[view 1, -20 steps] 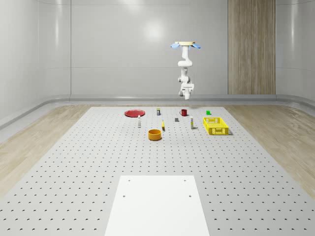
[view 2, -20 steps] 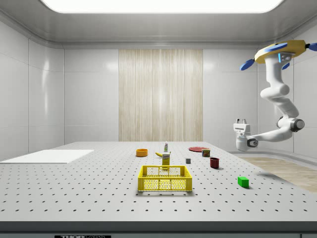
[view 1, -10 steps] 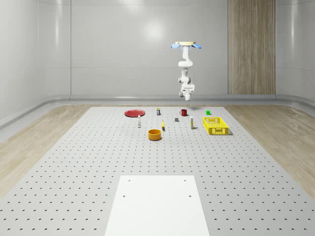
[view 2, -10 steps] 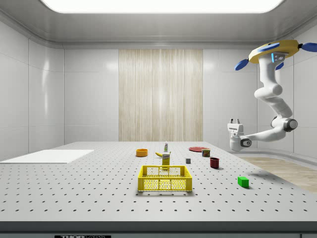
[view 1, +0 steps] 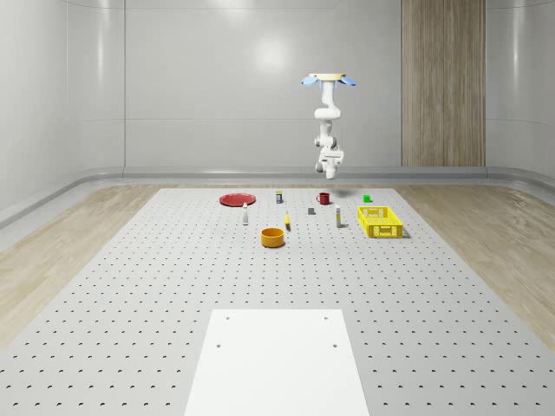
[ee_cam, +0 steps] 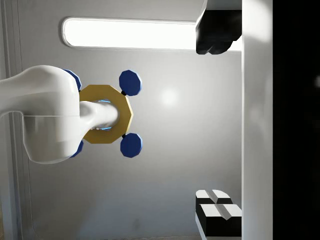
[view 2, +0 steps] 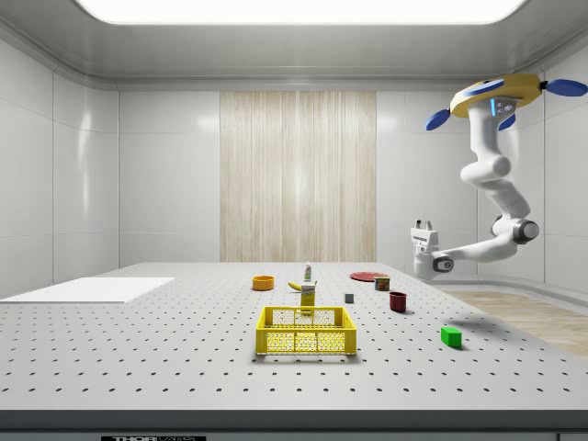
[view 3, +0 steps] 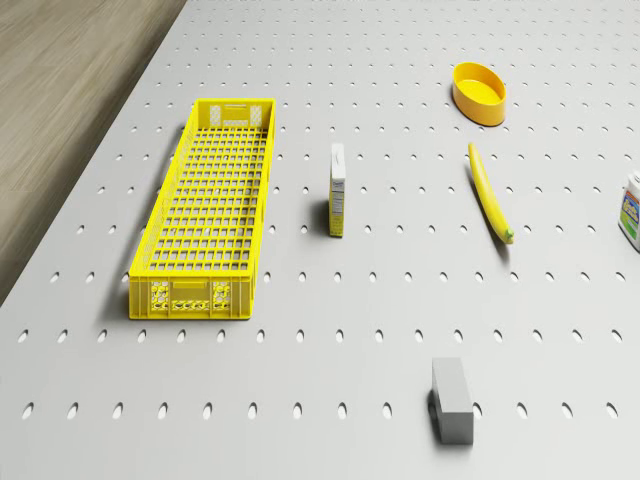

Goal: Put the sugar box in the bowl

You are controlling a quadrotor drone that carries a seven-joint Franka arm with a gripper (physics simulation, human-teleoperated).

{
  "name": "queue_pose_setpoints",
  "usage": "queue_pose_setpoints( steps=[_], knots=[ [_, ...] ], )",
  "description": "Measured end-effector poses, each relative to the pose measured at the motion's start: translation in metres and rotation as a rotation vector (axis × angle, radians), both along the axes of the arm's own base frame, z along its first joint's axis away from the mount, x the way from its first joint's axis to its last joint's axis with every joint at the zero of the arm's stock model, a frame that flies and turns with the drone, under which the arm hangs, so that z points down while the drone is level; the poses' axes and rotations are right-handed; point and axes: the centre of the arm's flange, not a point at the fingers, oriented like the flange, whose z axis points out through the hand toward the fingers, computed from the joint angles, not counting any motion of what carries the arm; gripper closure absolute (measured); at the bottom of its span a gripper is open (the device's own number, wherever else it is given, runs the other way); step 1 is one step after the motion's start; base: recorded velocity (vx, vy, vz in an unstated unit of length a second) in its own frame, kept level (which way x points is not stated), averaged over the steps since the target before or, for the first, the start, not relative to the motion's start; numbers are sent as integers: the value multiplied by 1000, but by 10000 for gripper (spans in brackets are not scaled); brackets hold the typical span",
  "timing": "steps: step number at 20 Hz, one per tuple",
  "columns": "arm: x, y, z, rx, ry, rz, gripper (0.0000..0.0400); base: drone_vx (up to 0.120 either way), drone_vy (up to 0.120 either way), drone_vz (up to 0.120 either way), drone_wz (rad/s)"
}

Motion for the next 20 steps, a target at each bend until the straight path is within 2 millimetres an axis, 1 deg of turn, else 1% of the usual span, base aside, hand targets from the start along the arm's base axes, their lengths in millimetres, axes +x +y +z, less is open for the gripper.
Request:
queue_pose_setpoints(
  steps=[4, 8, 10, 12, 14, 16, 18, 20],
  knots=[
    [0, 6, -1, -64, -3, -2, 0, 120, 0, 0, 0],
    [0, 18, -3, -189, -6, -5, 0, 120, 0, -110, 0],
    [-1, 28, -6, -290, -7, -8, 0, 120, 0, -120, 0],
    [0, 41, -12, -428, -8, -12, 0, 120, 0, -120, 0],
    [0, 56, -22, -615, -9, -17, 0, 120, 0, -120, 0],
    [0, 73, -40, -859, -9, -24, 0, 120, 0, -120, 0],
    [1, 87, -66, -1159, -9, -33, 0, 120, 0, -120, 0],
    [2, 92, -100, -1499, -7, -44, 0, 120, 0, -120, 0]
  ],
)
